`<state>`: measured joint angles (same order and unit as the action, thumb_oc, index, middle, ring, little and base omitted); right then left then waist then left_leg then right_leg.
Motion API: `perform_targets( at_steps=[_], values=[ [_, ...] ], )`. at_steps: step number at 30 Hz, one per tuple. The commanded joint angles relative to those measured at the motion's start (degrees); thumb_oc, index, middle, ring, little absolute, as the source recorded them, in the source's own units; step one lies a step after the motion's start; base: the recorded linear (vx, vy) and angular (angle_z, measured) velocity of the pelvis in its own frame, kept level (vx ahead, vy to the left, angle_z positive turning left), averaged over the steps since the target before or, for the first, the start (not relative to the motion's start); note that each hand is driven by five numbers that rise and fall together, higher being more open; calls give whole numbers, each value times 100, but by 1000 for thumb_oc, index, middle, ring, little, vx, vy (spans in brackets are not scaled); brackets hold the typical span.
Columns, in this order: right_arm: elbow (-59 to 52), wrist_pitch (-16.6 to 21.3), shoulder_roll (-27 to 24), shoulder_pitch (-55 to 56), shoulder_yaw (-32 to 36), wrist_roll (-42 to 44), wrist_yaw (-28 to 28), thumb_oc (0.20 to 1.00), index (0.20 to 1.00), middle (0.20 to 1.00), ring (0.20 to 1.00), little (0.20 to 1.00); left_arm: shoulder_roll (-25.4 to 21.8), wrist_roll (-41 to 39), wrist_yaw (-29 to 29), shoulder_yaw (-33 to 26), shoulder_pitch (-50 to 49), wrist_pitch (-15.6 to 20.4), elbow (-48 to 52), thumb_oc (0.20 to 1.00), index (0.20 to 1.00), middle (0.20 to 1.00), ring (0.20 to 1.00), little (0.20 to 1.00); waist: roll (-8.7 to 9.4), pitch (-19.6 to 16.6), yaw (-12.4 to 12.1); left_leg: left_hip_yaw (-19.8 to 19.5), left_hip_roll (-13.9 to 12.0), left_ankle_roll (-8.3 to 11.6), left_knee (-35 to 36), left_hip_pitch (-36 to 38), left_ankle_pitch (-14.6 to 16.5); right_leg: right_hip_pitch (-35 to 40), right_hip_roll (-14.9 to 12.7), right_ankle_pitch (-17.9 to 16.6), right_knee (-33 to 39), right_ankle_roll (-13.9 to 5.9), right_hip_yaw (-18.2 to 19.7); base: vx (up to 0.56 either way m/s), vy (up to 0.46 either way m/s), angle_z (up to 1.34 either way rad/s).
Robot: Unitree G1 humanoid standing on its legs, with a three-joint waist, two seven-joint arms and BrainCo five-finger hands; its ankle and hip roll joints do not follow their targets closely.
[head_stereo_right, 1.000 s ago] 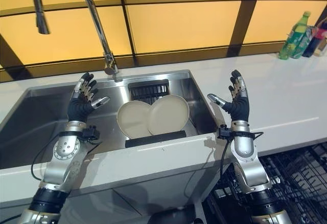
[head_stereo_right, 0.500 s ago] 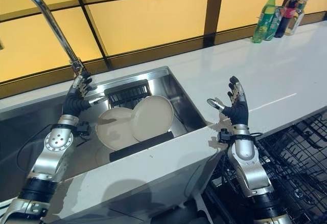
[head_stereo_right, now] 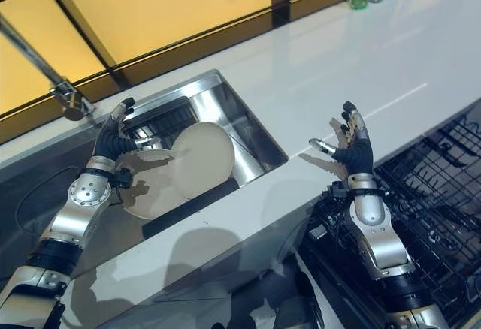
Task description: Pick up plates and place into dishwasher.
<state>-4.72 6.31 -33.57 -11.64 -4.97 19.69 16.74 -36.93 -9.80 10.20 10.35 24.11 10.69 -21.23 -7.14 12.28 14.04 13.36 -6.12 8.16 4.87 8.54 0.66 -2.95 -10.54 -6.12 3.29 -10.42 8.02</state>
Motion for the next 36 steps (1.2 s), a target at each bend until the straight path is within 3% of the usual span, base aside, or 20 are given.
perform_targets(
  at_steps=[1,7,12,25,36],
  values=[
    [-48,109,-271,-328,94,33,-50,1000,1000,1000,1000,1000,-278,-83,54,-42,639,438,-336,1000,1000,1000,1000,1000,60,38,82,-106,391,-531,-869,-674,428,-465,-84,699,-1091,32,-72,7,124,-7],
    [-4,44,-474,-624,26,18,-54,1000,1000,1000,1000,1000,-240,-182,0,239,1098,562,-743,1000,1000,1000,1000,1000,-90,332,257,-44,504,-524,-927,-855,395,-736,-148,702,-1209,42,44,-29,135,-5],
    [10,-8,-526,-760,-46,-95,-38,1000,1000,1000,1000,1000,-231,-310,-184,373,1320,447,-909,1000,1000,1000,1000,1000,-175,516,335,-33,568,-528,-957,-951,385,-859,-162,669,-1210,69,130,-8,78,-9],
    [-56,-186,-866,-747,30,-96,-213,1000,1000,1000,1000,1000,-258,-890,-1518,812,1396,-396,-1884,1000,1000,1000,1000,1000,-410,593,502,7,697,-529,-907,-814,385,-743,-227,704,-1163,75,190,58,70,-1],
    [-130,-169,-999,-553,181,-30,-362,1000,1000,1000,1000,1000,-431,-772,-1586,691,1394,-819,-2421,1000,1000,1000,1000,1000,-462,577,529,-32,743,-525,-902,-735,384,-619,-223,760,-1151,99,156,30,12,0]
  ],
)
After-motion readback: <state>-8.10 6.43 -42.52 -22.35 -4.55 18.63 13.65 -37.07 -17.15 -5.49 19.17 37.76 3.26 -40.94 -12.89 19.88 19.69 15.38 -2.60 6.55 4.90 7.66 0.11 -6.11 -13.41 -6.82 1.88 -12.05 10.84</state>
